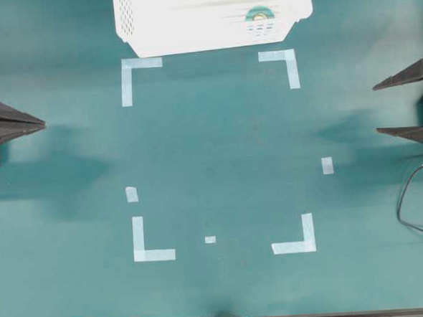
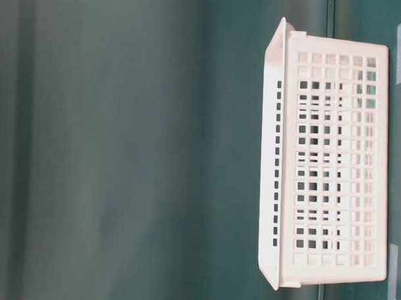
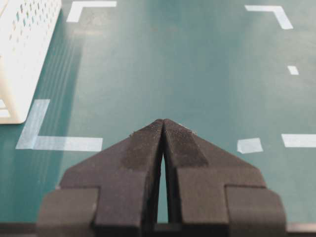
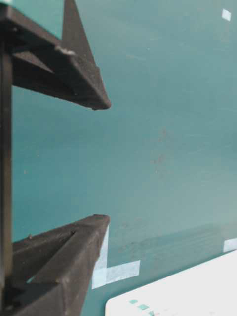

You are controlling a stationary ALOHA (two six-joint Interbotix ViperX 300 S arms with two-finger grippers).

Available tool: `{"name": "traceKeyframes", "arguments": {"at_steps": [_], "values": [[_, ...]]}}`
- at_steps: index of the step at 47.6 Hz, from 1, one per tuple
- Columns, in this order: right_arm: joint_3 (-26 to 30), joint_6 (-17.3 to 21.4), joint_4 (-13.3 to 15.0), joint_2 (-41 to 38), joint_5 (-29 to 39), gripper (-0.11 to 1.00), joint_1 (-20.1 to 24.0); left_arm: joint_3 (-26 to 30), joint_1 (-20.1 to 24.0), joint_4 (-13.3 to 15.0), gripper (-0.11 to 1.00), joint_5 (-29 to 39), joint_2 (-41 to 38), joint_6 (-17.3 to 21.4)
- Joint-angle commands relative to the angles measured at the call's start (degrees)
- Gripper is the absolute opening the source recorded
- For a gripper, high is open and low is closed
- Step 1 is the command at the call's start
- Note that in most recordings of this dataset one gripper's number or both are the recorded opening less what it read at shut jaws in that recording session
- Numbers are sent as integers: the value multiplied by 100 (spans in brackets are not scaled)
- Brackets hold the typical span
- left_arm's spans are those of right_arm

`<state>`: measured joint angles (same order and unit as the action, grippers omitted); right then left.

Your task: Put the tape in the middle into the white basket.

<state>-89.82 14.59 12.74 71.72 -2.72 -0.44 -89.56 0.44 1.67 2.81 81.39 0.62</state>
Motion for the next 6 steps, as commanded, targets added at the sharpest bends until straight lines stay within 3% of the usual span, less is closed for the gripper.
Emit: {"name": "traceKeyframes", "arguments": {"at_steps": [1, 6], "values": [[62, 9, 9, -70, -53, 95, 9, 70, 9, -9, -11, -53, -44, 0], [62, 9, 0, -70, -53, 95, 0, 70, 9, -9, -11, -44, -44, 0]]}}
